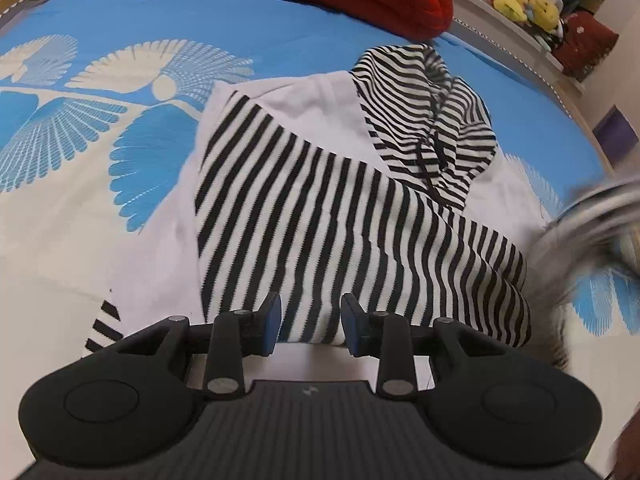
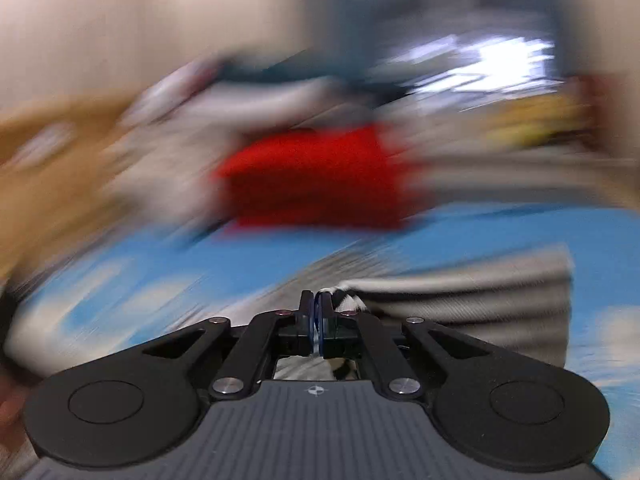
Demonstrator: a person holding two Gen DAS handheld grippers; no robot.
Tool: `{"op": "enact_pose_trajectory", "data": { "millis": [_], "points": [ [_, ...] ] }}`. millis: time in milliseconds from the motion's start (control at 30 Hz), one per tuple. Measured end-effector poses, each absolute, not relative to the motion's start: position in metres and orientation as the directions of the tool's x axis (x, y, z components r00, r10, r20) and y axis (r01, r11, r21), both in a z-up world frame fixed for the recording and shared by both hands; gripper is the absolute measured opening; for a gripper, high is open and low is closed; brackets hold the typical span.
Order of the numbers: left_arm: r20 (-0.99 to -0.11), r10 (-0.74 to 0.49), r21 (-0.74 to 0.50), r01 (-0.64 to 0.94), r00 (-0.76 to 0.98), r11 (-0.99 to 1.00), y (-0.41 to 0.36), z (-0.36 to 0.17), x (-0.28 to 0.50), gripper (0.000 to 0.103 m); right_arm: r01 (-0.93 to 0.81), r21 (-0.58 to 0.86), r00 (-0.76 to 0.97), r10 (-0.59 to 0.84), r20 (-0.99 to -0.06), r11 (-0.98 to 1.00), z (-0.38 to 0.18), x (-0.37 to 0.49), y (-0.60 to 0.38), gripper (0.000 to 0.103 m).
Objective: Fold small clothes
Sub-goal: 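Fold the held sleeve across the body toward the left gripper, release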
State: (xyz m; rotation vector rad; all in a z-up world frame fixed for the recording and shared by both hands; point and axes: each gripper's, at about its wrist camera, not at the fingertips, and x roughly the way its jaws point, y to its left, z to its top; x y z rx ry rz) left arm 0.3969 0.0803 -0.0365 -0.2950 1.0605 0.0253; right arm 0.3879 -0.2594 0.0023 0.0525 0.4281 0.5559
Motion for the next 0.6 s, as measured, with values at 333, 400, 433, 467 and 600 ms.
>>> {"op": "enact_pose_trajectory", "data": {
  "millis": [333, 400, 433, 467, 600],
  "points": [
    [-0.856, -0.159, -0.279, -0.181, 0.492, 0.943, 0.084, -0.037, 0.399, 0.036, -0.195, 0.377, 0.628, 0.410, -0.661, 0.906, -0.045, 0.412, -0.261, 0.041],
    [-0.850, -0.182, -0.295, -0.161, 0.494, 0.942, 0.076, -0.038, 0.401, 0.036, -0.041, 0.346, 0.627, 0.294, -0.721, 0.937, -0.049, 0.418, -0.276, 0.042],
    [-0.846, -0.195, -0.303, -0.146, 0.497, 0.942, 0.071, -0.038, 0.402, 0.036, 0.046, 0.340, 0.620, 0.240, -0.747, 0.939, -0.054, 0.419, -0.288, 0.043],
    [-0.838, -0.213, -0.313, -0.123, 0.503, 0.942, 0.064, -0.037, 0.403, 0.036, 0.095, 0.368, 0.616, 0.236, -0.751, 0.925, -0.059, 0.421, -0.297, 0.043],
    [-0.805, -0.279, -0.336, -0.015, 0.524, 0.942, 0.035, -0.035, 0.405, 0.036, 0.252, 0.564, 0.536, 0.371, -0.758, 0.787, -0.087, 0.422, -0.315, 0.043]
  ]
}}
